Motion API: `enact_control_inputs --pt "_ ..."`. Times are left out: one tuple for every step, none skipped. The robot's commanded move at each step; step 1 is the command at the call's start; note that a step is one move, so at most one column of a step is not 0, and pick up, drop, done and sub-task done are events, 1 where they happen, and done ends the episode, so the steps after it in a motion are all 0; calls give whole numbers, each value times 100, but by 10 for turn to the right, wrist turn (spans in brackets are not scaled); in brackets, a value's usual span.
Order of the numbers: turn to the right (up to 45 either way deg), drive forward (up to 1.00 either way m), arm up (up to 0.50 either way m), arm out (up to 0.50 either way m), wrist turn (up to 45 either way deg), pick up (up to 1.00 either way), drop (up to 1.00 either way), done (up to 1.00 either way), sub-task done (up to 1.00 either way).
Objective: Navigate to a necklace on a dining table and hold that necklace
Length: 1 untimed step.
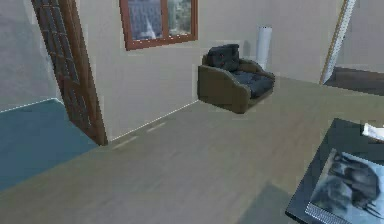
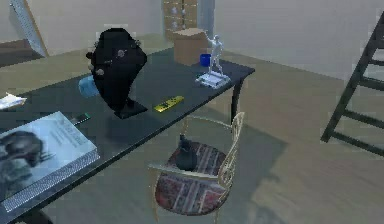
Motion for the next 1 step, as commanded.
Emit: enact_control_inputs --pt "-150 0 0 0 0 0 0 0 0"
